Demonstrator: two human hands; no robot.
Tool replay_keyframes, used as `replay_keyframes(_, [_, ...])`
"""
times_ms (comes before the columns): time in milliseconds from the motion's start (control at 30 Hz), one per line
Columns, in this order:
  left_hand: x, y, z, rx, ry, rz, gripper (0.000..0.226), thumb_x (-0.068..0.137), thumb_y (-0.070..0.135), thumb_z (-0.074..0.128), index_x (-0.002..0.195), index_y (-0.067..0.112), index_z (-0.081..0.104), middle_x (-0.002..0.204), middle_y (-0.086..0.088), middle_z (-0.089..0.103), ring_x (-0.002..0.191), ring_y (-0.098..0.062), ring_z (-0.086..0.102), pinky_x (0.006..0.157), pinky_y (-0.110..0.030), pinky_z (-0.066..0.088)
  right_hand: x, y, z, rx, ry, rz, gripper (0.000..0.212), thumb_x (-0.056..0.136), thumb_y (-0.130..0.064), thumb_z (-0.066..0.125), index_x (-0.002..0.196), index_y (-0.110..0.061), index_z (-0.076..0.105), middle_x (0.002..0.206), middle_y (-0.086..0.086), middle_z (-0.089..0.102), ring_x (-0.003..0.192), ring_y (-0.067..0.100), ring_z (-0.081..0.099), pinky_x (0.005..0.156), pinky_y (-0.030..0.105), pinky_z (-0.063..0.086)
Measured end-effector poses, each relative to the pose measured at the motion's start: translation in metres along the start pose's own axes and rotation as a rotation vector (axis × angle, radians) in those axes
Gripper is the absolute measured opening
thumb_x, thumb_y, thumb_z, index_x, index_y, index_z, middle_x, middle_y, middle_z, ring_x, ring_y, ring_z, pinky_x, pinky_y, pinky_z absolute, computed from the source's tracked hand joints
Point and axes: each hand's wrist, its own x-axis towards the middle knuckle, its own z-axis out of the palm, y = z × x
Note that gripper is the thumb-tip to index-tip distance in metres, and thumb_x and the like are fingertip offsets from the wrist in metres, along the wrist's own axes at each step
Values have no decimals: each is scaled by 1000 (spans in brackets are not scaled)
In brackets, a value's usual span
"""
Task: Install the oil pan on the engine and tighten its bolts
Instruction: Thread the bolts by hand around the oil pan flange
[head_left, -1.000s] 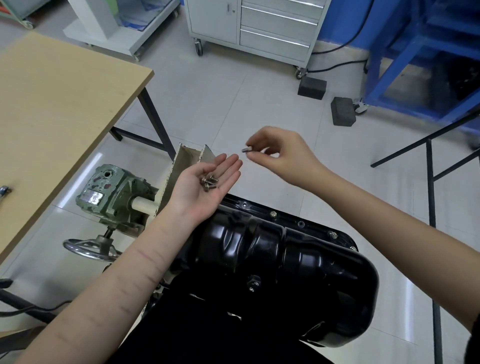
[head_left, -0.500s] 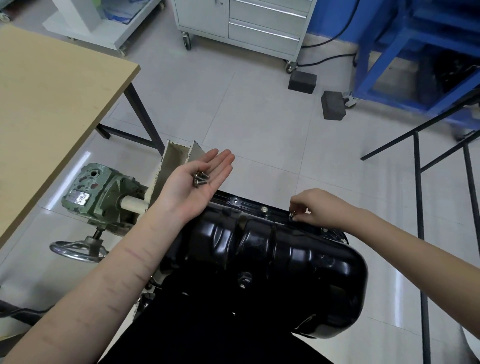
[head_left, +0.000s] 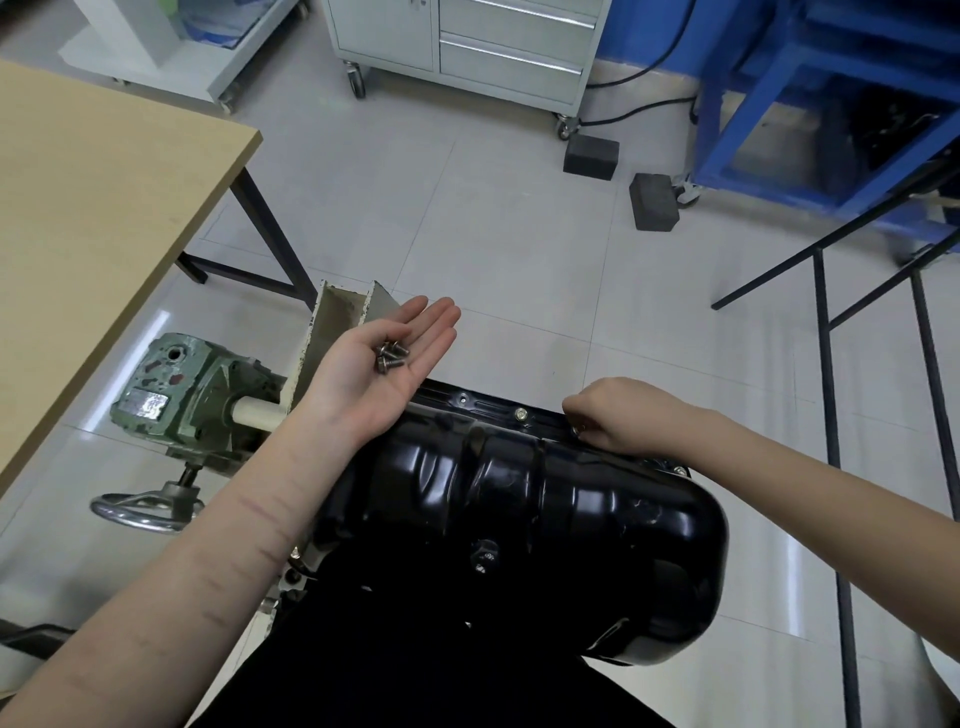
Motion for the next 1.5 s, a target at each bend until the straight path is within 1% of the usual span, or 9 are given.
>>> replay_keyframes(400, [2, 1, -1, 21, -5, -5, 29, 91, -8, 28, 100, -5, 55, 85, -20, 71, 76, -29, 71, 67, -34, 59, 6, -6, 6, -278, -49, 41, 43, 100, -36, 25, 101, -6, 56, 105, 12, 63, 99, 30, 58, 66, 30, 35])
replay_keyframes(567, [1, 1, 0, 2, -1, -16, 28, 91, -8, 28, 99, -5, 55, 84, -21, 71, 75, -30, 70, 65, -35, 59, 8, -3, -13, 31, -29, 254, 54, 99, -43, 22, 75, -8, 57, 87, 14, 60, 94, 31, 58, 69, 31, 35])
replay_keyframes(667, [0, 1, 2, -26, 7, -34, 25, 92, -4, 32, 96, -5, 57, 84, -22, 70, 74, -31, 70, 63, -37, 59, 13, -2, -47, 396, 249, 342, 53, 98, -41, 30, 66, -5, 52, 68, 10, 54, 76, 29, 55, 68, 34, 42])
replay_keyframes(800, [-2, 0, 6, 7, 18, -54, 28, 98, 13, 35, 93, -4, 58, 82, -24, 70, 72, -32, 70, 63, -40, 58, 31, -41, -89, 529, 633, -33, 23, 92, -23, 52, 98, -7, 67, 94, 8, 63, 88, 18, 53, 81, 30, 40])
replay_keyframes(933, [-3, 2, 8, -118, 40, -56, 38, 100, 26, 33, 81, 1, 55, 67, -12, 66, 51, -19, 66, 41, -25, 52, 59, -86, -98, 232, 495, -208, 33, 94, -33, 47, 122, -22, 59, 132, 3, 49, 127, 21, 36, 101, 32, 23])
replay_keyframes(1067, [-4, 5, 5, -233, 5, -60, 53, 101, 34, 25, 80, -3, 56, 59, -10, 64, 41, -14, 61, 33, -15, 41, 70, -97, -94, 122, 396, -225, 33, 96, -38, 39, 121, -29, 58, 126, -8, 53, 121, 16, 40, 101, 31, 22])
replay_keyframes(1200, [-2, 3, 3, -189, -46, -66, 73, 100, 37, 22, 67, -12, 65, 65, -19, 67, 53, -24, 67, 38, -19, 47, 63, -92, -99, 314, 400, -290, 25, 91, -27, 53, 110, -18, 67, 110, 1, 64, 106, 21, 51, 93, 37, 36])
replay_keyframes(1333, [0, 6, -3, -155, 13, -37, 55, 100, 34, 25, 94, -11, 56, 79, -22, 66, 63, -30, 68, 45, -23, 52, 55, -87, -104, 441, 396, -330, 19, 87, -16, 60, 103, -11, 67, 93, -3, 63, 92, 16, 51, 85, 28, 38])
replay_keyframes(1500, [-3, 5, -1, -165, 21, 2, 42, 100, 23, 31, 92, -8, 58, 83, -24, 69, 75, -30, 69, 71, -36, 57, 50, -79, -109, 810, 599, -272, 10, 86, -4, 59, 94, -1, 64, 86, 1, 64, 79, 9, 56, 77, 23, 44])
